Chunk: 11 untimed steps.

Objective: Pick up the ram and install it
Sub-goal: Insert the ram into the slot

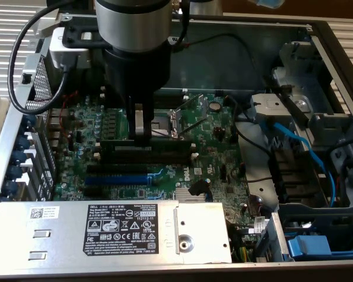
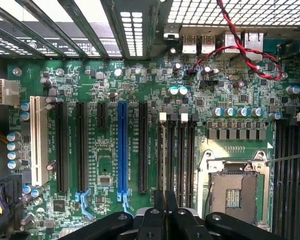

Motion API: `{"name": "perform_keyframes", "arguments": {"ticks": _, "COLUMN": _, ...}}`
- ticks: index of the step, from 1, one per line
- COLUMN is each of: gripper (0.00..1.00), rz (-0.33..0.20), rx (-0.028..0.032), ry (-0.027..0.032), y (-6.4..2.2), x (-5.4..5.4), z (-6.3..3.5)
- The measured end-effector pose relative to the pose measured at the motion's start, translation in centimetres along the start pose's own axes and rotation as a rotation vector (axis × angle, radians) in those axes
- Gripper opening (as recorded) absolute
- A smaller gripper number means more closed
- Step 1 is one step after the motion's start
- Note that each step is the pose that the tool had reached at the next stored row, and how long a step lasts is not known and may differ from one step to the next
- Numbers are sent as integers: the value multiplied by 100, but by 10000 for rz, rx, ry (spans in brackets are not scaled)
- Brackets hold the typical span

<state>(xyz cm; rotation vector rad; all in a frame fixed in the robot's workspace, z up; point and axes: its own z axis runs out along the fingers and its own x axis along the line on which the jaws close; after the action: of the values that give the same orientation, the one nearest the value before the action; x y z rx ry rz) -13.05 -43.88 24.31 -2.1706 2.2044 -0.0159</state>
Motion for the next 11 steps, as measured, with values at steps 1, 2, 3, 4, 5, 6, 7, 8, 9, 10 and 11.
{"name": "perform_keyframes", "arguments": {"ticks": 1, "gripper": 12, "rz": 0, "rx": 2, "ry": 6, "y": 1, "x": 0, "z": 4}}
{"name": "perform_keyframes", "arguments": {"ticks": 2, "gripper": 12, "rz": -1, "rx": 0, "ry": 15, "y": 1, "x": 1, "z": 6}}
{"name": "perform_keyframes", "arguments": {"ticks": 3, "gripper": 12, "rz": -1, "rx": 0, "ry": 19, "y": 1, "x": 1, "z": 7}}
{"name": "perform_keyframes", "arguments": {"ticks": 4, "gripper": 12, "rz": 0, "rx": -1, "ry": 20, "y": 2, "x": 1, "z": 7}}
{"name": "perform_keyframes", "arguments": {"ticks": 5, "gripper": 12, "rz": 2, "rx": 1, "ry": 19, "y": 2, "x": 1, "z": 9}}
{"name": "perform_keyframes", "arguments": {"ticks": 6, "gripper": 12, "rz": 2, "rx": 1, "ry": 20, "y": 2, "x": 1, "z": 10}}
{"name": "perform_keyframes", "arguments": {"ticks": 7, "gripper": 12, "rz": 3, "rx": 1, "ry": 20, "y": 2, "x": 1, "z": 11}}
{"name": "perform_keyframes", "arguments": {"ticks": 8, "gripper": 12, "rz": 4, "rx": 2, "ry": 20, "y": 2, "x": 1, "z": 14}}
{"name": "perform_keyframes", "arguments": {"ticks": 9, "gripper": 12, "rz": 5, "rx": 3, "ry": 20, "y": 2, "x": 0, "z": 18}}
{"name": "perform_keyframes", "arguments": {"ticks": 10, "gripper": 12, "rz": 6, "rx": 2, "ry": 23, "y": 2, "x": 0, "z": 19}}
{"name": "perform_keyframes", "arguments": {"ticks": 11, "gripper": 12, "rz": 7, "rx": 2, "ry": 24, "y": 2, "x": 0, "z": 20}}
